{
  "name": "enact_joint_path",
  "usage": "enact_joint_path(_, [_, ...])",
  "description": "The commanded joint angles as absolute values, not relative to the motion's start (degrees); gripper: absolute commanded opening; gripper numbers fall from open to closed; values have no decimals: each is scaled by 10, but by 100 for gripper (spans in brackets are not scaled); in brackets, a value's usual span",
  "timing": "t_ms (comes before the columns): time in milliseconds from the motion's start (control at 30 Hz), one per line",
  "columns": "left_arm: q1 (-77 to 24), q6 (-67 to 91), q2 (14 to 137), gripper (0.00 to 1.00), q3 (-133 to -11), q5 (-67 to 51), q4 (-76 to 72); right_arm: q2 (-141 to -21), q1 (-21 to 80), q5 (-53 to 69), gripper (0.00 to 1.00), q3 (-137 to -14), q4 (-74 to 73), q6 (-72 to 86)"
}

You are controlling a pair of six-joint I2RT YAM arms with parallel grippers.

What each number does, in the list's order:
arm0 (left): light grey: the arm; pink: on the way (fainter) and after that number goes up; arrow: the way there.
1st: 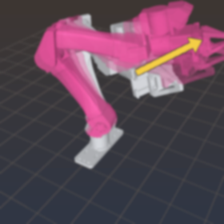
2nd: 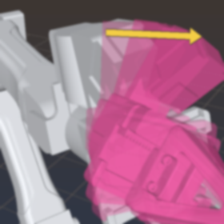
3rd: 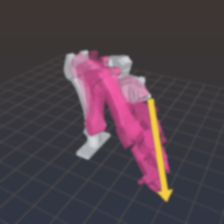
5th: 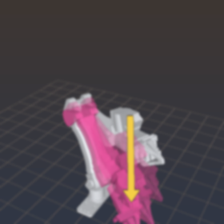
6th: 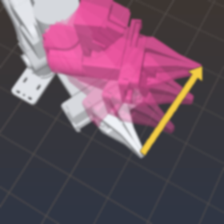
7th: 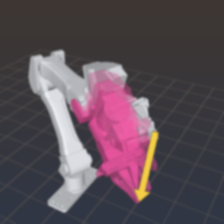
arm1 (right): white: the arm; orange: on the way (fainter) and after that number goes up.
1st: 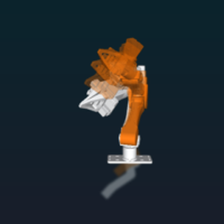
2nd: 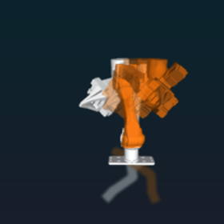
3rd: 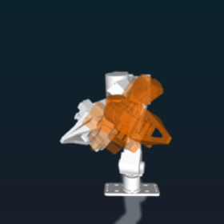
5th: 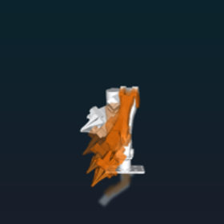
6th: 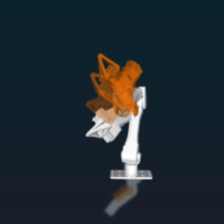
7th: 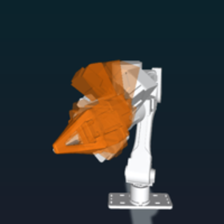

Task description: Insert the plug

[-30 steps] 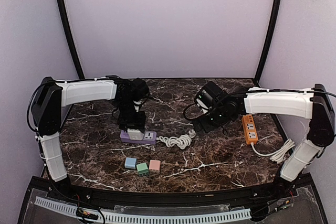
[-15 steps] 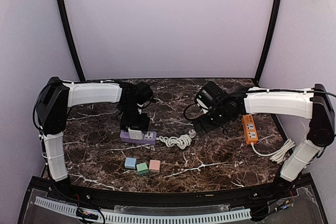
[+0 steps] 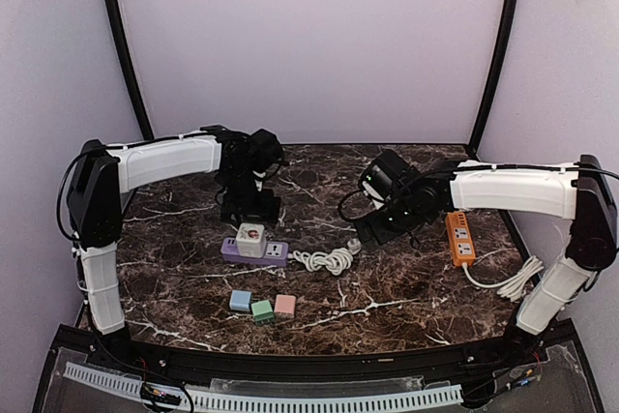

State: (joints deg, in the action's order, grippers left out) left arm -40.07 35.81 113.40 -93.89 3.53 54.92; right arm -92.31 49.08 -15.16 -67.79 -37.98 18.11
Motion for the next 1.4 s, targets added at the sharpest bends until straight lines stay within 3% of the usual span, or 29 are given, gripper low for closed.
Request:
enact_joint_path(0, [-400, 347, 1089, 87, -974, 32, 623, -904, 488, -161, 99, -678, -377, 186])
enact_joint_path(100, [-400, 349, 1085, 80, -978, 35, 657, -902, 488, -159, 99, -675, -375, 187])
enact_joint_path(267, [-402, 356, 1071, 61, -965, 44, 674, -901, 488, -155, 99, -675, -372, 190])
enact_joint_path(533, [-410, 364, 1073, 45, -956, 21, 649, -894, 488, -148, 99, -664, -370, 196])
enact_joint_path(1067, [-431, 393, 1102, 43, -836, 24, 628, -880, 488, -145, 99, -649, -372, 206])
enact_joint_path(1367, [-431, 376, 1137, 43, -883, 29, 639, -882, 488, -137, 99, -652, -373, 209])
